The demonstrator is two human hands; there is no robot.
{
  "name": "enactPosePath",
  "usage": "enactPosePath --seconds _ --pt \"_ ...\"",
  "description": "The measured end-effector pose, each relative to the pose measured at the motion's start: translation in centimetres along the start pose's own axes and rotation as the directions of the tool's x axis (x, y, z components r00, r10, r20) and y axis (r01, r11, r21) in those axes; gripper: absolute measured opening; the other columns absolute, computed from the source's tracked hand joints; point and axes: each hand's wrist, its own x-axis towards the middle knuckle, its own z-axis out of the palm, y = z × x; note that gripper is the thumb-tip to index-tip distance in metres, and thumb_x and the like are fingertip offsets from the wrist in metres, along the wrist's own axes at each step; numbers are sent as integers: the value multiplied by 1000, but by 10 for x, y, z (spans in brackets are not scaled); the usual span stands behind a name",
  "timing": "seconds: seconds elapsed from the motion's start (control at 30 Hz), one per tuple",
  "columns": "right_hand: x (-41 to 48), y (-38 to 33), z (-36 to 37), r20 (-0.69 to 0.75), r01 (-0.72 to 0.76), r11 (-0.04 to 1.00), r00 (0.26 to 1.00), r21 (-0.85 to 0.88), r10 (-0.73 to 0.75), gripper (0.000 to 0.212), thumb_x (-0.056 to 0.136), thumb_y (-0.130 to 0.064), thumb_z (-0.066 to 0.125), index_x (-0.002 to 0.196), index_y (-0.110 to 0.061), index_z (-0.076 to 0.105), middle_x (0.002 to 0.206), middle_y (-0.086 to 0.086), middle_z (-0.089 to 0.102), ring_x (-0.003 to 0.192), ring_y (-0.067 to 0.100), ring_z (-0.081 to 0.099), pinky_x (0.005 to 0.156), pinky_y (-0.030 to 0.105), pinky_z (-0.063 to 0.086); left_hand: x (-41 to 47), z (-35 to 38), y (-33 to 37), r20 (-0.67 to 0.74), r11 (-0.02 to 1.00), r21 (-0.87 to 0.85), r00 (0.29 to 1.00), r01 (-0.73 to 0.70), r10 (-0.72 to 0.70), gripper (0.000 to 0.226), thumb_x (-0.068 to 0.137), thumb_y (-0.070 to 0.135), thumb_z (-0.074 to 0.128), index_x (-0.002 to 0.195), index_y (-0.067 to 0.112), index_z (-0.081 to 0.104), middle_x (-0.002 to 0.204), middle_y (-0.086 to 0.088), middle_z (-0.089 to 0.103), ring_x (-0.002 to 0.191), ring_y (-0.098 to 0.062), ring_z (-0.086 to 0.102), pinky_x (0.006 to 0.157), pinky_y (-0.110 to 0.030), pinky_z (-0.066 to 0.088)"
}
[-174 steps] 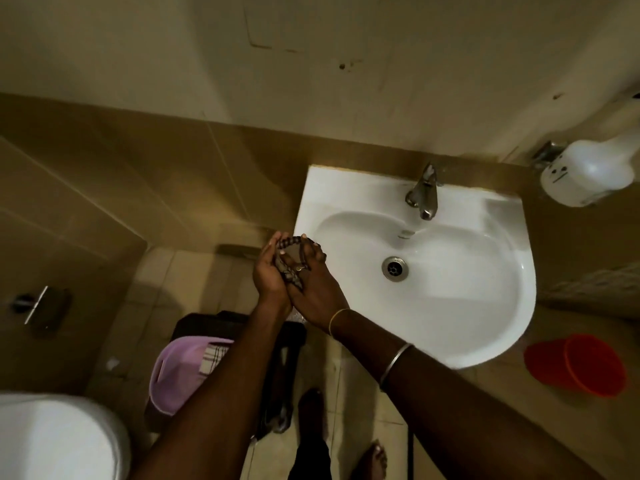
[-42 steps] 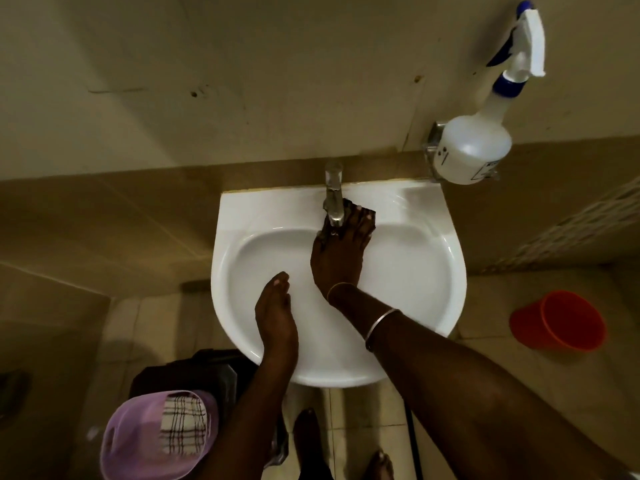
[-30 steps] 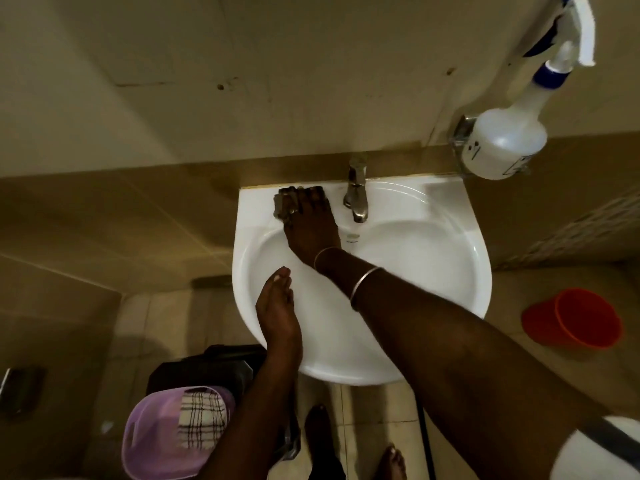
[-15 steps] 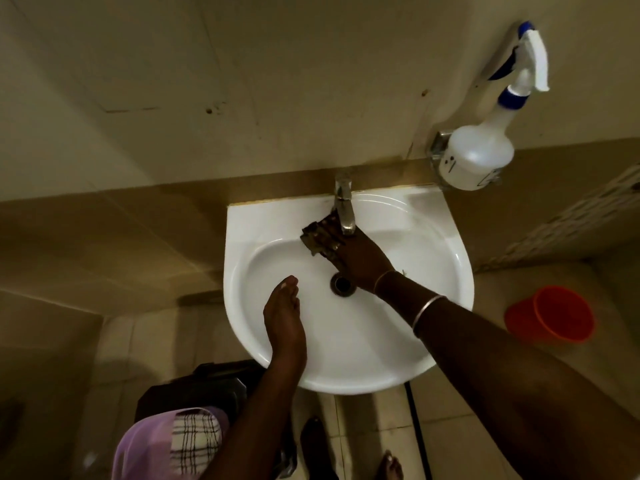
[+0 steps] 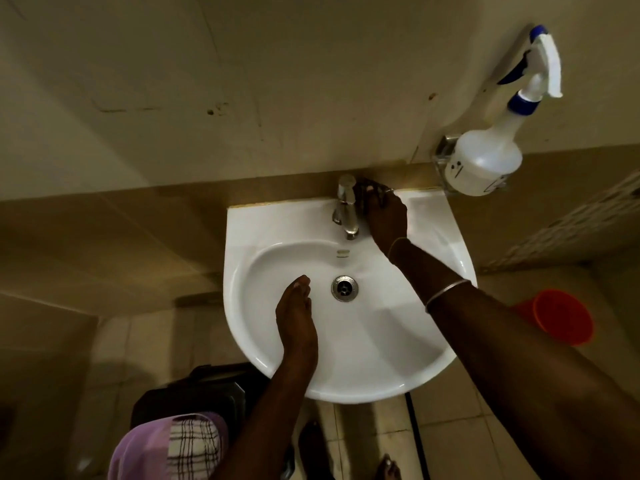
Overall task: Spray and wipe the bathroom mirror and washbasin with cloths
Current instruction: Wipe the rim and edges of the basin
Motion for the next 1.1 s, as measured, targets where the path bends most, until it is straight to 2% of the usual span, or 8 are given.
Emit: enactPosePath --seconds 0.13,0.2,0.33,0.5,0.67,0.77,0.87,1.1 --pt "21 -9 12 198 -85 996 976 -38 91 40 93 -40 50 105 -8 70 106 13 72 101 31 66 89 44 50 11 -5 8 -5 1000 -1 1000 -18 18 32 108 19 47 130 9 68 132 -5 70 129 -18 61 116 -36 43" --pt "25 -13 12 297 -97 995 950 -22 99 29 103 -26 45 110 -7 66 99 8 66 92 23 62 88 39 47 17 -5 12 -9 1000 -10 1000 -25 25 32 109 19 47 131 9 68 132 -5 70 129 -18 61 116 -36 43" --pt "39 -29 16 354 -334 888 910 315 216 29 102 -33 48 93 -15 70 90 5 69 83 21 65 82 34 52 24 -4 16 16 998 -7 998 -63 63 32 109 21 46 131 11 68 131 -3 71 127 -14 63 114 -33 45" --pt "50 -37 8 418 -319 911 888 260 192 31 102 -35 47 97 -15 71 93 6 72 83 19 68 81 30 53 28 2 16 43 998 -5 997 -68 68 32 109 22 47 131 11 68 132 -4 70 128 -16 62 115 -35 44" --pt "38 -28 20 372 -367 817 905 446 204 31 96 -42 51 94 -17 69 88 4 67 81 21 63 75 32 49 26 12 16 49 998 14 997 -67 66 27 109 22 47 123 17 71 130 -3 71 127 -16 63 116 -36 44" --pt "11 -27 21 385 -425 628 899 652 208 36 98 -42 40 98 -16 65 84 4 66 69 21 61 62 30 44 22 15 19 52 997 23 996 -79 78 26 109 22 47 119 21 72 130 -3 71 127 -17 63 115 -36 45" --pt "-7 -22 26 333 -392 443 920 806 208 37 107 -28 30 107 -16 65 95 4 70 78 17 63 65 31 46 20 16 22 46 996 18 995 -89 88 25 108 22 48 117 22 72 130 -4 71 126 -17 63 115 -36 45" --pt "-38 -10 22 236 -303 416 950 857 205 33 107 -26 36 117 -17 66 100 4 73 89 24 63 73 36 48 16 16 23 30 995 17 995 -97 96 26 109 23 47 117 24 72 130 -3 71 126 -17 64 113 -35 46"
